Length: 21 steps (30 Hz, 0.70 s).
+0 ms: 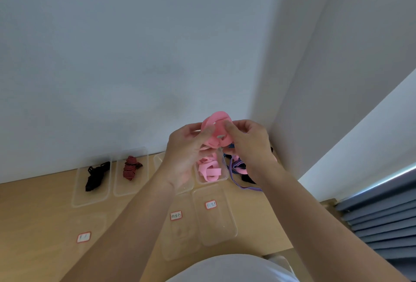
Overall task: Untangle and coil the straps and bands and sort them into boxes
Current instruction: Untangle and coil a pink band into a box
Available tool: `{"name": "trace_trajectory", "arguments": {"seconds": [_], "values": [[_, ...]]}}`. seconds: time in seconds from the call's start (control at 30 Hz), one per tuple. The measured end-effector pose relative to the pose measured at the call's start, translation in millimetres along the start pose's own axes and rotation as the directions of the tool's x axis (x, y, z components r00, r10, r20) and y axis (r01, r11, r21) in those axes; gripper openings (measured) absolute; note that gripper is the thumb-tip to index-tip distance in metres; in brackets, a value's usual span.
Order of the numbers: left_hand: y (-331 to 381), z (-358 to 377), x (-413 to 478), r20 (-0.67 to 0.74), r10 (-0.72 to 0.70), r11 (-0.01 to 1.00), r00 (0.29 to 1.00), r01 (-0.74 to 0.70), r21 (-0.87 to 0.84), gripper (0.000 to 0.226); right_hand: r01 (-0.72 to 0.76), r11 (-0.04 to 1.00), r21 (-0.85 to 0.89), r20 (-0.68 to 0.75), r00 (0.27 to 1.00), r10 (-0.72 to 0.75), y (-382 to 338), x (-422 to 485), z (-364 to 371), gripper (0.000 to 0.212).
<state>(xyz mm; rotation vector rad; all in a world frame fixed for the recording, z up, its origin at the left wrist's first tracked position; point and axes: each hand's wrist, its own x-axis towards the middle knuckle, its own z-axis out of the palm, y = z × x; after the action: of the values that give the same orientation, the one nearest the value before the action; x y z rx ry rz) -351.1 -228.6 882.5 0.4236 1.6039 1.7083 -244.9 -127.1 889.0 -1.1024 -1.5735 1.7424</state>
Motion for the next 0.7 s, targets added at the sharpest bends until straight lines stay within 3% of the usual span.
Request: {"name": "trace_trajectory", "arguments": {"seconds": [0.2, 0.37, 0.5, 0.57, 0.63, 0.7], "values": [[-21, -20, 19, 0.01, -0.039, 0.997, 0.999, 0.038, 0.064, 0.026, -0.117, 0.99, -0.08, 0.16, 0.979, 0.129, 16, 12, -3, 0.024], [-47, -31, 46, -0.005, -0.053, 0.949, 0.999, 0.052, 0.311, 0.014, -0.192, 0.963, -0.191, 0.183, 0.957, 0.227, 52, 29, -1, 0.017], [-70, -39, 82, 0.017, -0.035, 0.799, 0.999, 0.018, 0.601, 0.017, -0.201, 0.927, -0.317, 0.135, 0.958, 0.254, 91, 37, 6, 0.015], [-76, -36, 97, 0.025, -0.042, 0.727, 0.999, 0.014, 0.686, 0.029, -0.134, 0.888, -0.44, 0.123, 0.971, 0.207, 110, 39, 11, 0.017], [-81, -31, 111, 0.053, -0.041, 0.659, 0.998, -0.013, 0.752, 0.003, -0.039, 0.818, -0.574, 0.129, 0.982, 0.138, 125, 37, 14, 0.022], [-88, -26, 125, 0.147, -0.047, 0.549, 0.988, -0.097, 0.83, 0.01, 0.079, 0.732, -0.677, 0.137, 0.99, 0.02, 140, 31, 17, 0.032]]}}
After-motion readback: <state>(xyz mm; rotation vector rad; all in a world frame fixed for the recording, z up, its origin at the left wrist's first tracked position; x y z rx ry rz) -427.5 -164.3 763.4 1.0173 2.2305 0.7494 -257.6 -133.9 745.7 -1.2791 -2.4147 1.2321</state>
